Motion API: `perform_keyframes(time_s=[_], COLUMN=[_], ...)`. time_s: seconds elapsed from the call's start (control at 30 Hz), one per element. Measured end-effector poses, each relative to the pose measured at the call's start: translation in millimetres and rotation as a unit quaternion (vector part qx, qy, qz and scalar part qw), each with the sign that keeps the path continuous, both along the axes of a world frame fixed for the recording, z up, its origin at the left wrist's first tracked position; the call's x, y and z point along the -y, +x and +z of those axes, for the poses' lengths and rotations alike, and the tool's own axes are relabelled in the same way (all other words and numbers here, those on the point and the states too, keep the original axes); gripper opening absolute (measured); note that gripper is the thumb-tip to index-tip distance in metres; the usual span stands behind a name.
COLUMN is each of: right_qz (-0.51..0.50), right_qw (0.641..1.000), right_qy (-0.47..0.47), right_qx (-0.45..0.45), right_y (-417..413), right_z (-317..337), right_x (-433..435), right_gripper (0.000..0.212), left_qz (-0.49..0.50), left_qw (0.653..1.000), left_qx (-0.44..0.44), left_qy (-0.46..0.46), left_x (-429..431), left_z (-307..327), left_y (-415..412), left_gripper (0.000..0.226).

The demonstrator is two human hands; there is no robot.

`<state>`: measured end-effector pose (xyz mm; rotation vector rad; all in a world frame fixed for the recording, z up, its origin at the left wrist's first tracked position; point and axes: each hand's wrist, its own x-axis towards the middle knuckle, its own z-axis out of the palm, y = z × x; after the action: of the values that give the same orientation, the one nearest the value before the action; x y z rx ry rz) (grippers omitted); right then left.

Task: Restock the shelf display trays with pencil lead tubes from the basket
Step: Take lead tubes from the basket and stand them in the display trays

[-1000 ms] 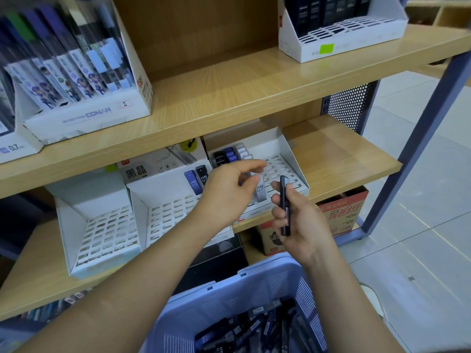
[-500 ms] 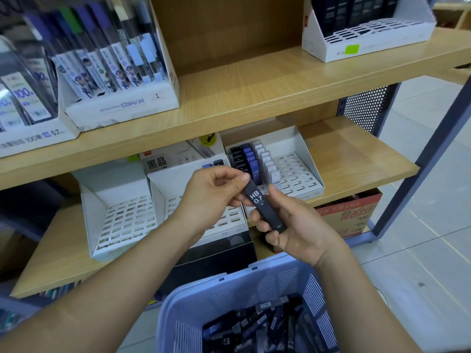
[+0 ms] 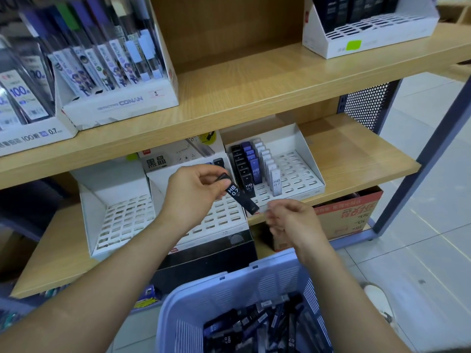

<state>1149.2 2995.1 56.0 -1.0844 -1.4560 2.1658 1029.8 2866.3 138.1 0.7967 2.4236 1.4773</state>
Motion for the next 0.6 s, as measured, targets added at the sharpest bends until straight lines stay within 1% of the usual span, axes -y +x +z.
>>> perform_keyframes(time_s=[0.07,0.1,0.2,0.3,0.43,0.6], right_qz=[-0.067,-0.076,-0.028,0.03,0.072,0.075], right_qw=[0.996,0.992,0.981,0.956,0.919,0.875], right_qy=[0.056,0.086,0.181,0.278,0.361,0.439], right_qx=[0.029,0.043,0.067,0.088,0.14,0.189], right_y=[-1,-1,-4,-7,-7,-4], right_z=[-9,-13,-22,-26,-30,-30], right_x=[-3,-4,-1,4,4,6], right_gripper=[0.012,0.015,0.032,0.046,0.051,0.054], left_qz=[0.006,0.006,0.001,-0.012,-0.032,-0.084], left_qw=[0.999,0.998,0.993,0.986,0.976,0.955], left_qx=[-0.04,-0.058,-0.114,-0.154,-0.194,-0.258], left_qy=[-0.004,-0.009,-0.034,-0.067,-0.088,-0.122], left_x=[-3,-6,-15,-20,-23,-30], left_z=[-6,-9,-20,-28,-34,-35], left_y=[-1,-1,0,-3,-5,-10], left_gripper=[0.016,0.016,0.016,0.022,0.025,0.026])
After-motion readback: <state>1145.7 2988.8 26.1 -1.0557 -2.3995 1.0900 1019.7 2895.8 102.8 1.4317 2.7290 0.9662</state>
